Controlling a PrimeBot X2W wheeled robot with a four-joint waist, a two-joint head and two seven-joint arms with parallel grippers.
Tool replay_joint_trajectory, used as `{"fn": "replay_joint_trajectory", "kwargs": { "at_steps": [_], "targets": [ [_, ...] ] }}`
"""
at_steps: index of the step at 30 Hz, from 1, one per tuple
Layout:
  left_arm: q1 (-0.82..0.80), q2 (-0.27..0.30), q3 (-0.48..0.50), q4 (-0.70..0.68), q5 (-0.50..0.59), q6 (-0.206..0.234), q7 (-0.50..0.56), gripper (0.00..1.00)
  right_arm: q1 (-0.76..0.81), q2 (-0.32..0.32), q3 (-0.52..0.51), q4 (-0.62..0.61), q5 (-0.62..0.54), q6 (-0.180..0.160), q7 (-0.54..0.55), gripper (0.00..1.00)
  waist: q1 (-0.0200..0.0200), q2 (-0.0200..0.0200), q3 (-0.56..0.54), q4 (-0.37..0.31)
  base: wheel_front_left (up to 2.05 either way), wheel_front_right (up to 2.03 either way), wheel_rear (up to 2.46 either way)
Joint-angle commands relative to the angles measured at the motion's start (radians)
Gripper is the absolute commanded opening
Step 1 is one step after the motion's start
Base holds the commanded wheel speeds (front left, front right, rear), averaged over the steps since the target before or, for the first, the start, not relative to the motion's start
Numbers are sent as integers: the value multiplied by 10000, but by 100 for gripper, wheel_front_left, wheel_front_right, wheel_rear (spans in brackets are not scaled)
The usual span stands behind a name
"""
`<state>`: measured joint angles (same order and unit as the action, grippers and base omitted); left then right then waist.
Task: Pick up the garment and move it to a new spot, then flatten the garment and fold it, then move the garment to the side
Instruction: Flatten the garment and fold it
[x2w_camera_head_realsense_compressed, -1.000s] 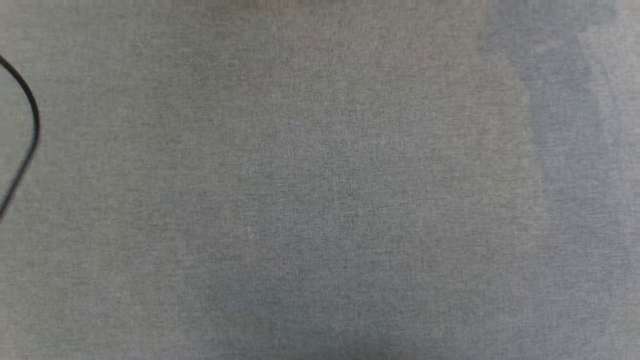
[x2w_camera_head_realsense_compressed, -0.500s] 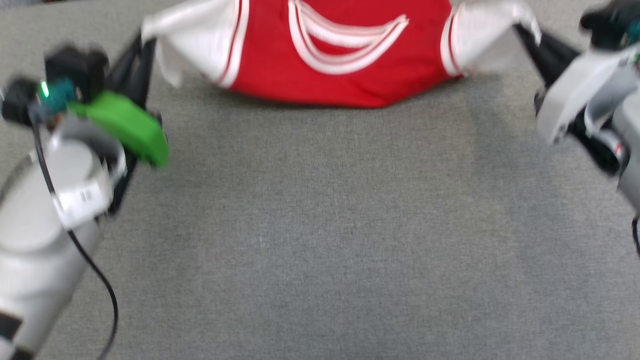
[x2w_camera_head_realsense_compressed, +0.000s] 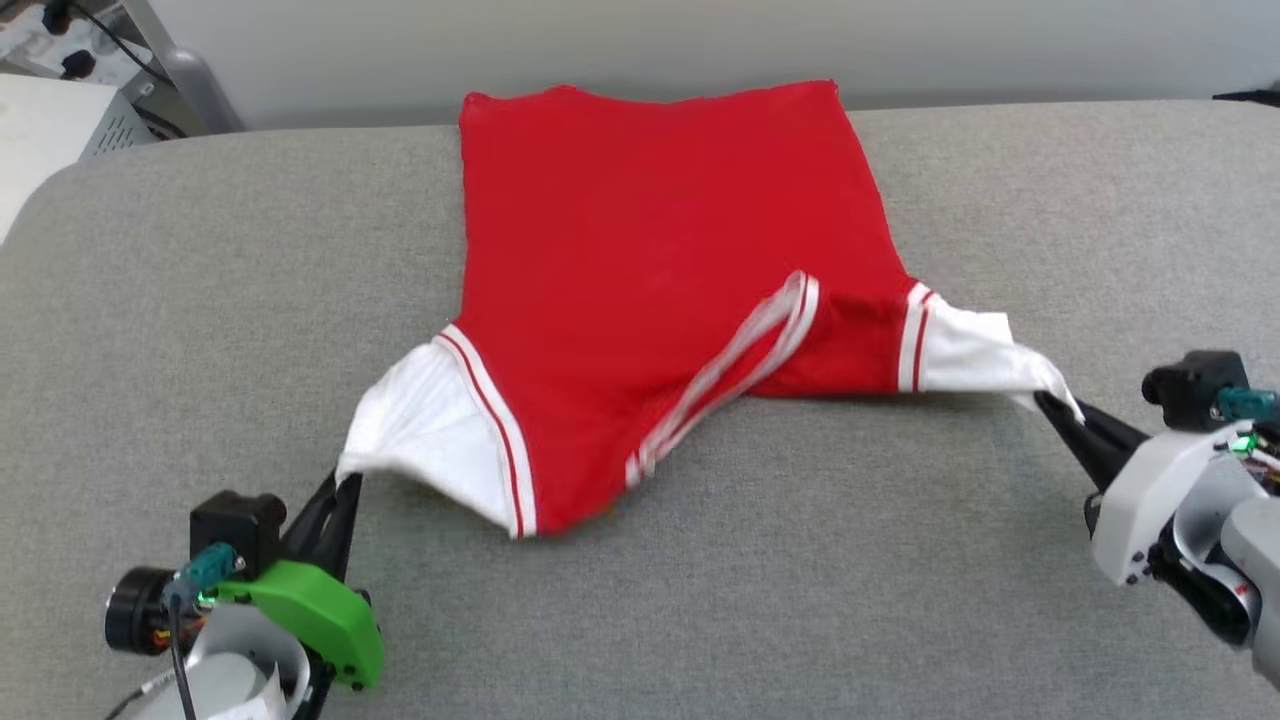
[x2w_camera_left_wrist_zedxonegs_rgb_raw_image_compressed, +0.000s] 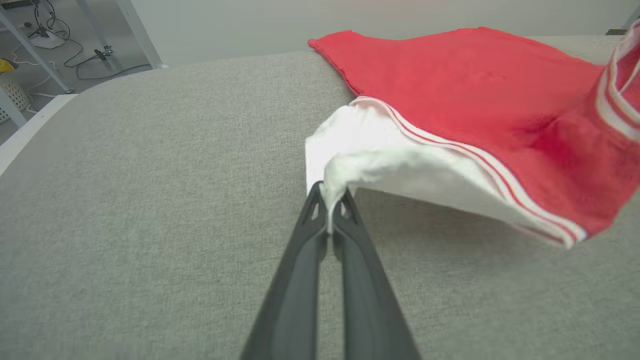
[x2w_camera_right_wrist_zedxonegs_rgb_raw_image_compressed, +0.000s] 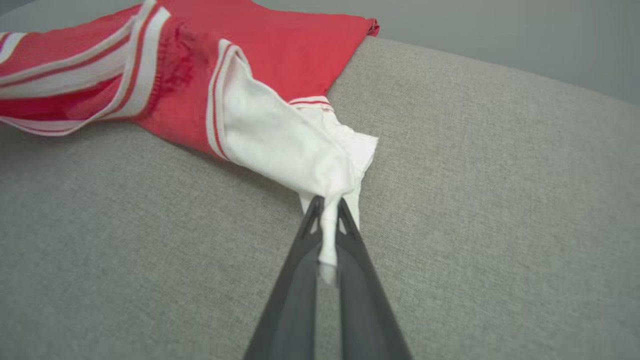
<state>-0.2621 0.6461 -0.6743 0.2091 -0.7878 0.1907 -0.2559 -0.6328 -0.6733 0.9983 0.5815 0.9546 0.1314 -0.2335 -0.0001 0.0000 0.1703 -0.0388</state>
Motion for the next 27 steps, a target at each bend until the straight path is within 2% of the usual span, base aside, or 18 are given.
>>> {"fn": "replay_joint_trajectory", "kwargs": {
  "at_steps": [1,14,21,22,24,25,27],
  "targets": [
    [350,-17,44,-35,-51,89,-58,0,427,-76,-102,-35,86,-7,-78,0,1,0,-337,25,0,0,0],
    [2666,-678,750,212,107,304,-58,0,4113,-374,-1534,-302,304,-7,-162,0,1,0,-1062,157,0,0,0],
    [3380,-986,1022,155,388,208,-58,0,5407,-416,-2425,-672,298,-7,361,0,1,0,-1042,151,0,0,0],
    [3390,-1022,1063,147,440,179,-58,0,5493,-375,-2555,-720,280,-7,499,10,1,0,-1008,152,0,0,0],
    [3388,-1099,1169,105,543,125,-58,0,5502,-291,-2749,-858,153,-7,760,44,1,0,-937,103,0,0,0],
    [3378,-1141,1192,94,599,98,-58,0,5462,-261,-2828,-914,58,-7,876,100,1,0,-914,90,0,0,0],
    [3314,-1226,1220,73,770,43,-58,0,5332,-215,-3060,-1037,-178,-7,1067,100,1,0,-868,88,0,0,0]
  ]
}}
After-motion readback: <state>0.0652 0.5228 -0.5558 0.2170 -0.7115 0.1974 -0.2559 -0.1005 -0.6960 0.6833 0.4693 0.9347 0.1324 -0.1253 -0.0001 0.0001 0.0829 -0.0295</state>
